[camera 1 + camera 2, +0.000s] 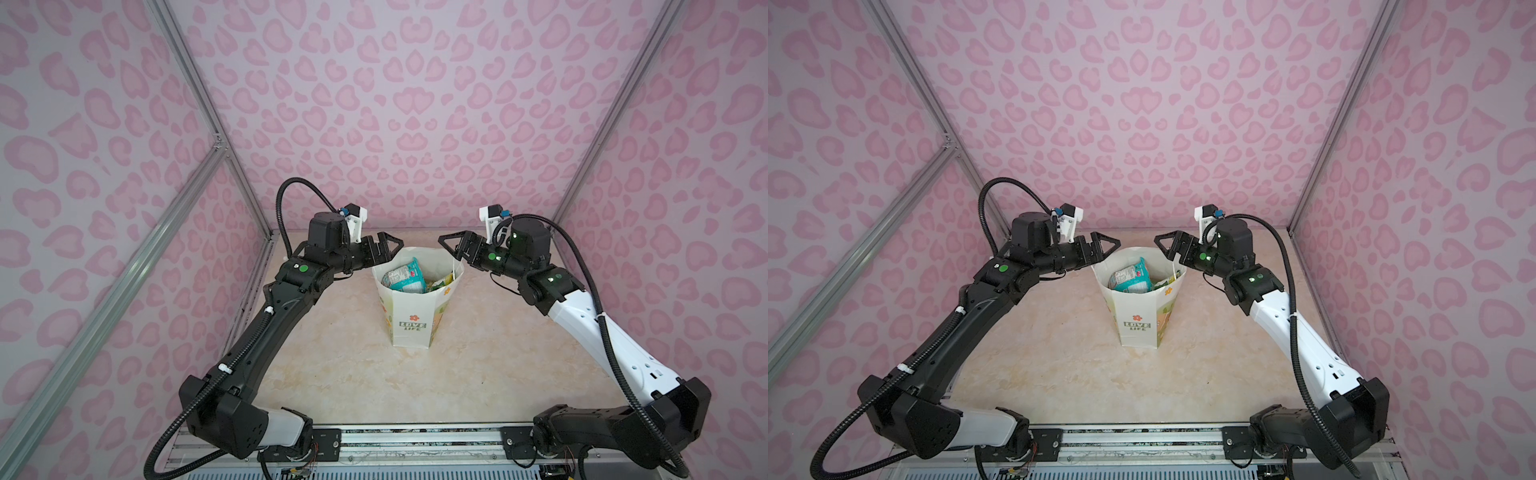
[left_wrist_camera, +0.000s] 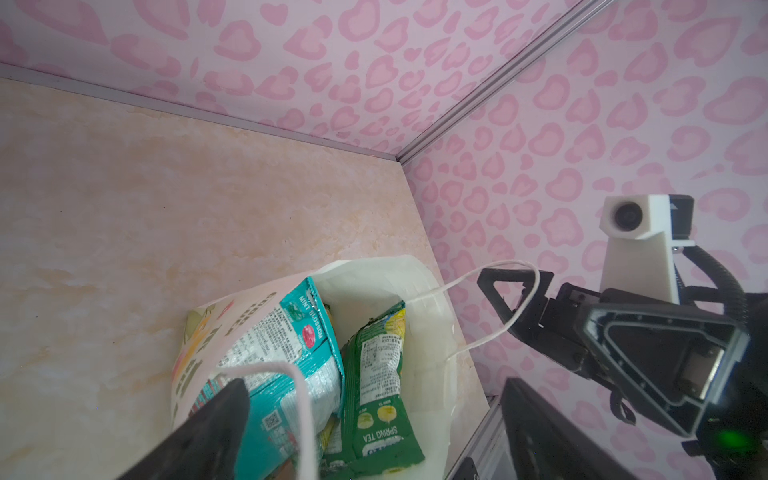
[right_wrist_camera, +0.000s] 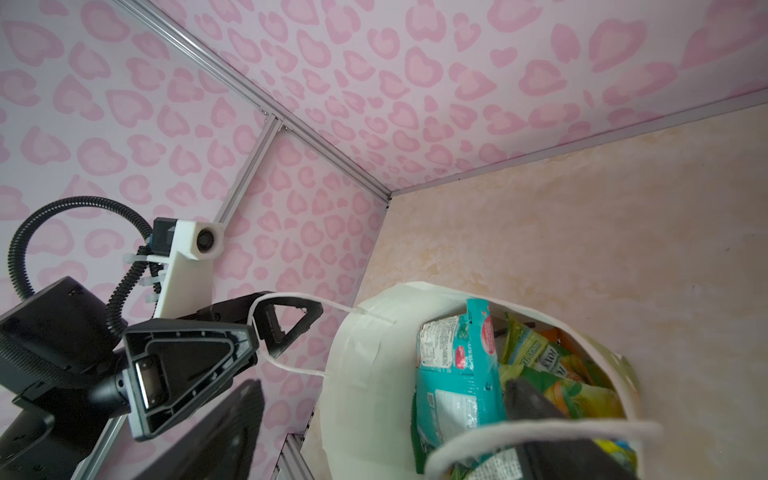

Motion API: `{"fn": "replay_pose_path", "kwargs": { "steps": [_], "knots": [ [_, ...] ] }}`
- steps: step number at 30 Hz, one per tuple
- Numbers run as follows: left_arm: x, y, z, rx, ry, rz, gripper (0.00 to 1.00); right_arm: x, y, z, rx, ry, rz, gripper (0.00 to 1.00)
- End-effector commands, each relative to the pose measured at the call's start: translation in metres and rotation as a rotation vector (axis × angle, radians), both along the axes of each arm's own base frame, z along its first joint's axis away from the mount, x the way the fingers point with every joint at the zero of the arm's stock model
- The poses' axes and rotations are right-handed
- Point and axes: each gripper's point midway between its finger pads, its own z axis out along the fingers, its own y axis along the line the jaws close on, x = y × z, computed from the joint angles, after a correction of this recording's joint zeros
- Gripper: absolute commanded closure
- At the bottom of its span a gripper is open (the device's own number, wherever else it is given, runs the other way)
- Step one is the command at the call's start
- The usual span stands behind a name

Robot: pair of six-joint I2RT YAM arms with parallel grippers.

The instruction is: Place the snacks into the paper bag

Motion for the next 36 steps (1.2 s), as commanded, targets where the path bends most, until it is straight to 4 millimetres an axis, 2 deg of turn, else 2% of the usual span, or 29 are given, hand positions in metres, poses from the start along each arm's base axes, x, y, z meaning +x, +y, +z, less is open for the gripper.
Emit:
{"fn": "replay_pose_path", "kwargs": {
  "steps": [1,5,8,11,15,17,19,22,25,29,33,36],
  "knots": [
    [-0.011,0.010,-0.005,0.065,0.007,-0.002,0.03,-0.013,-0.004,-0.001,-0.012,0.037,-0.010,0.06],
    [-0.022,0.023,-0.002,0.113,-0.002,0.007,0.03,-0.018,-0.024,-0.012,-0.092,0.057,-0.095,0.05],
    [-0.026,0.042,0.003,0.166,-0.013,0.059,0.03,-0.022,-0.042,-0.013,-0.158,0.039,-0.163,0.05],
    [-0.031,0.067,0.006,0.223,-0.016,0.138,0.03,-0.025,-0.059,-0.012,-0.227,0.018,-0.222,0.04],
    [-0.040,0.105,0.009,0.277,-0.048,0.290,0.03,-0.026,-0.092,-0.014,-0.354,-0.017,-0.353,0.02],
    [-0.042,0.126,0.010,0.305,-0.075,0.396,0.03,-0.025,-0.111,-0.020,-0.417,-0.023,-0.432,0.02],
    [-0.043,0.157,0.008,0.351,-0.092,0.560,0.03,-0.023,-0.131,-0.026,-0.495,-0.044,-0.508,0.02],
    [-0.047,0.201,-0.016,0.437,-0.077,0.788,0.03,-0.015,-0.161,-0.044,-0.568,-0.041,-0.651,0.02],
    [-0.048,0.232,-0.040,0.495,-0.110,0.965,0.03,-0.007,-0.179,-0.062,-0.628,-0.036,-0.723,0.02],
    [-0.037,0.254,-0.079,0.579,-0.179,1.101,0.03,0.009,-0.203,-0.083,-0.670,-0.034,-0.799,0.02],
    [-0.028,0.268,-0.118,0.648,-0.197,1.165,0.03,0.024,-0.230,-0.116,-0.670,-0.055,-0.843,0.02],
    [-0.030,0.285,-0.132,0.694,-0.191,1.264,0.03,0.025,-0.249,-0.140,-0.667,-0.062,-0.886,0.01]
  ]
}}
